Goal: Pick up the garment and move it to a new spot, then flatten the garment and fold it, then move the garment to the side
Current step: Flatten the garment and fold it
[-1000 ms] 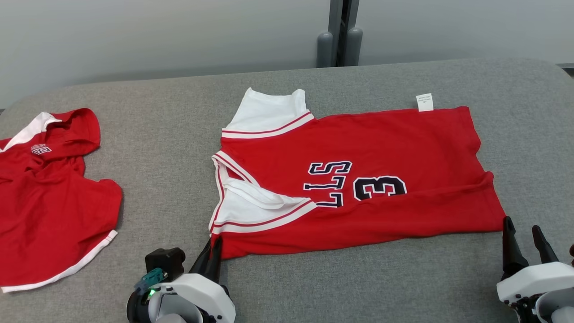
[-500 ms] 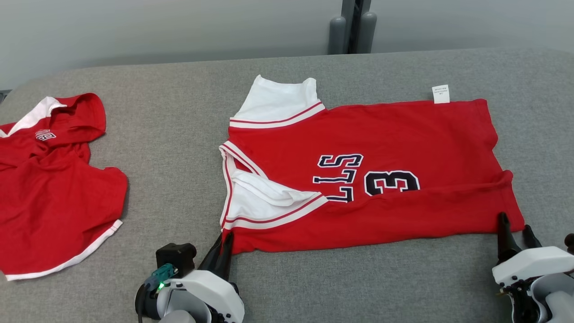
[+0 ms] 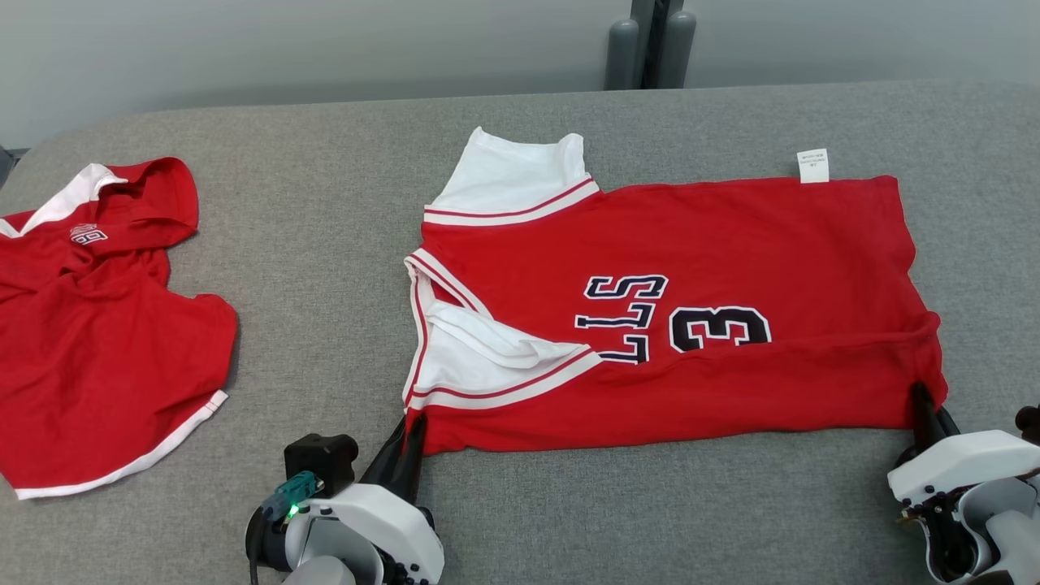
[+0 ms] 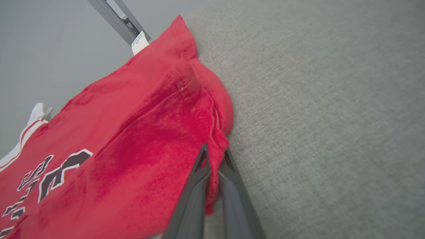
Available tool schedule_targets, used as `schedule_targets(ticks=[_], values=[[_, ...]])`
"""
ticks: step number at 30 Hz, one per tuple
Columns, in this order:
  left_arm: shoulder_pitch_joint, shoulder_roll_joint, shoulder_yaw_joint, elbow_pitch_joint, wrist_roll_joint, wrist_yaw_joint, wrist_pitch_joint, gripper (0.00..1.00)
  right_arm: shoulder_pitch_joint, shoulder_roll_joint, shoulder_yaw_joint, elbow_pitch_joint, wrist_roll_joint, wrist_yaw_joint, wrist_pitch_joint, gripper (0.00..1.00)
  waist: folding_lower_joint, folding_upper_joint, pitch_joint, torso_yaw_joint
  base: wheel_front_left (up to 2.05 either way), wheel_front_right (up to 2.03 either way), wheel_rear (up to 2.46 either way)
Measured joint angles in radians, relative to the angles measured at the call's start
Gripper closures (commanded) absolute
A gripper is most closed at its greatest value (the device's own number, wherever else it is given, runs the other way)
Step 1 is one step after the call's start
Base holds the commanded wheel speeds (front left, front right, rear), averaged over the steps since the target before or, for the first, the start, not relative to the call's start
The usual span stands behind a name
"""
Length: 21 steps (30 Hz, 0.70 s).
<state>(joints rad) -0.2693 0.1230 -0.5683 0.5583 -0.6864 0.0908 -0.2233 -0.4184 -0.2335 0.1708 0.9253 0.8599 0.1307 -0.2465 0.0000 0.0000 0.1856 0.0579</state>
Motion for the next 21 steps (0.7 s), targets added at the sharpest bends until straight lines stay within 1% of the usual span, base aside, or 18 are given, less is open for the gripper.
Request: schedule_targets(ticks=[8, 16, 21], values=[[0.001, 0.011, -0.017, 0.002, 0.008, 0.003, 0.005, 1.00, 0.012, -0.036, 0.056, -0.016, 0.008, 0.000, -0.011, 1.00, 0.0000, 0.0000, -0.021, -0.006, 0.00, 0.00, 0.00], [0.024, 0.033, -0.024, -0.023, 0.008, 0.010, 0.009, 1.00, 0.051, -0.070, 0.078, -0.044, -0.006, 0.000, -0.014, 1.00, 0.0000, 0.0000, -0.055, -0.029, 0.00, 0.00, 0.00], [0.056, 0.058, -0.047, -0.053, 0.013, 0.016, 0.056, 1.00, 0.066, -0.073, 0.096, -0.043, -0.005, 0.000, -0.015, 1.00, 0.0000, 0.0000, -0.072, -0.042, 0.00, 0.00, 0.00]])
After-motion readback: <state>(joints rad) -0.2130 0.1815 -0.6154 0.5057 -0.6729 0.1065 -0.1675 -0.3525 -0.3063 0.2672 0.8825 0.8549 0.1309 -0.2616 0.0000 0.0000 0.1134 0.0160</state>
